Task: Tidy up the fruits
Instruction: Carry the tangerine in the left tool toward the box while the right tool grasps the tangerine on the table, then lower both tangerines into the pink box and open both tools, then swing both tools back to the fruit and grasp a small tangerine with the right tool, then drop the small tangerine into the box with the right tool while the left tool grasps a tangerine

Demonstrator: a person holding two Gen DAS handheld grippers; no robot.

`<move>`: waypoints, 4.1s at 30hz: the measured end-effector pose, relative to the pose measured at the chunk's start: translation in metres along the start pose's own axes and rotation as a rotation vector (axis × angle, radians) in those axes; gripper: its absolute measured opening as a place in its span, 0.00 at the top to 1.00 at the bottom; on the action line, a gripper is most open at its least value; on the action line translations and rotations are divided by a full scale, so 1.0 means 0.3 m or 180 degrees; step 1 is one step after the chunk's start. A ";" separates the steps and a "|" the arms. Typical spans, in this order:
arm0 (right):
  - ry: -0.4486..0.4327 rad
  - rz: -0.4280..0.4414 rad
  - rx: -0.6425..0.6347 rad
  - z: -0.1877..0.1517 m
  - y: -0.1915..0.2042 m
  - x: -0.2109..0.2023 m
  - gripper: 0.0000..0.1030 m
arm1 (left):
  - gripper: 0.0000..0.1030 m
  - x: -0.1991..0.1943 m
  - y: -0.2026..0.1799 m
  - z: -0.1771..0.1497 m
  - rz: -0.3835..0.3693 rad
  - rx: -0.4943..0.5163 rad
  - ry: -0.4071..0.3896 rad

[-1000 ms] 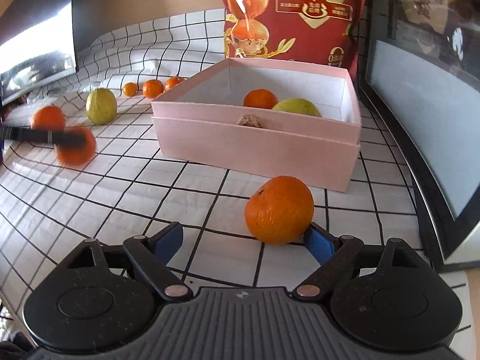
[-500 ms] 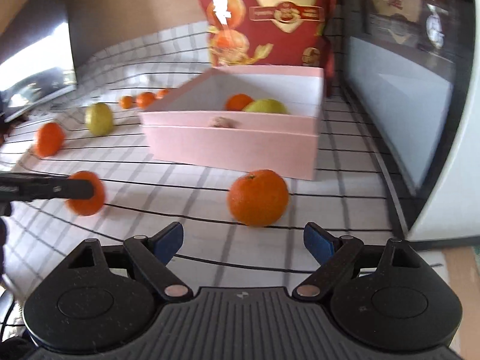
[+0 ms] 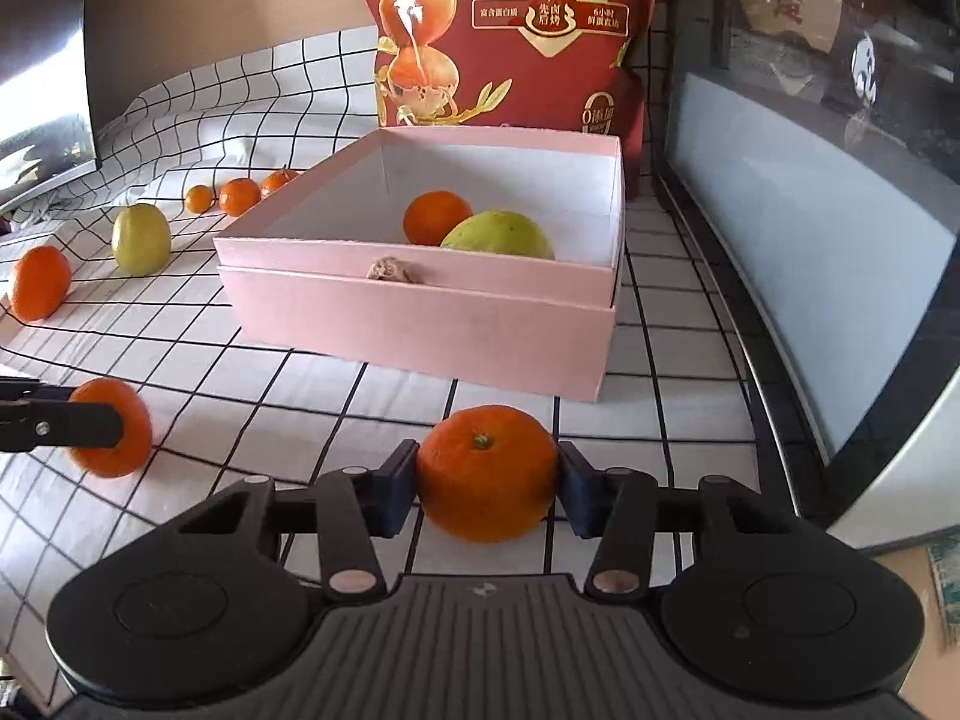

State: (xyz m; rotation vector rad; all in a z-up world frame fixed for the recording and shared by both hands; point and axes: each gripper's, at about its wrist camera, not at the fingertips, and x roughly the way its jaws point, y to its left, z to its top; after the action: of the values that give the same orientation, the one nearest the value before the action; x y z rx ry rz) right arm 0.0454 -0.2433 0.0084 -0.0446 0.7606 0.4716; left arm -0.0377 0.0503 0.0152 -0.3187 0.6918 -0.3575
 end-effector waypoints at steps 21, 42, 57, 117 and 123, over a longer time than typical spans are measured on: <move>-0.0206 -0.0356 0.0127 0.711 0.013 0.059 0.54 | 0.52 0.381 -0.234 0.507 0.0230 0.0496 0.0207; 0.0403 -0.0257 0.0227 0.657 -0.002 0.351 0.35 | 0.52 0.360 -0.262 0.402 0.0178 0.1082 0.0180; 0.0063 -0.0457 -0.0103 0.656 0.101 0.251 0.32 | 0.69 0.062 0.215 0.415 0.0020 -0.0129 -0.0748; 0.0180 0.0711 -0.0558 0.276 0.302 -0.034 0.70 | 0.68 0.096 0.235 0.373 0.0848 -0.0079 -0.0591; 0.0016 0.0271 -0.0621 0.093 0.155 -0.038 0.70 | 0.68 0.246 0.273 0.536 0.1383 0.0064 -0.0358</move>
State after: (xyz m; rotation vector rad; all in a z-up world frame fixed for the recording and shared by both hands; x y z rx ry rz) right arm 0.0367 -0.2006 0.0423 -0.1960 0.7216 0.6259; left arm 0.1397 0.1190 0.0579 -0.1608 0.6271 0.0667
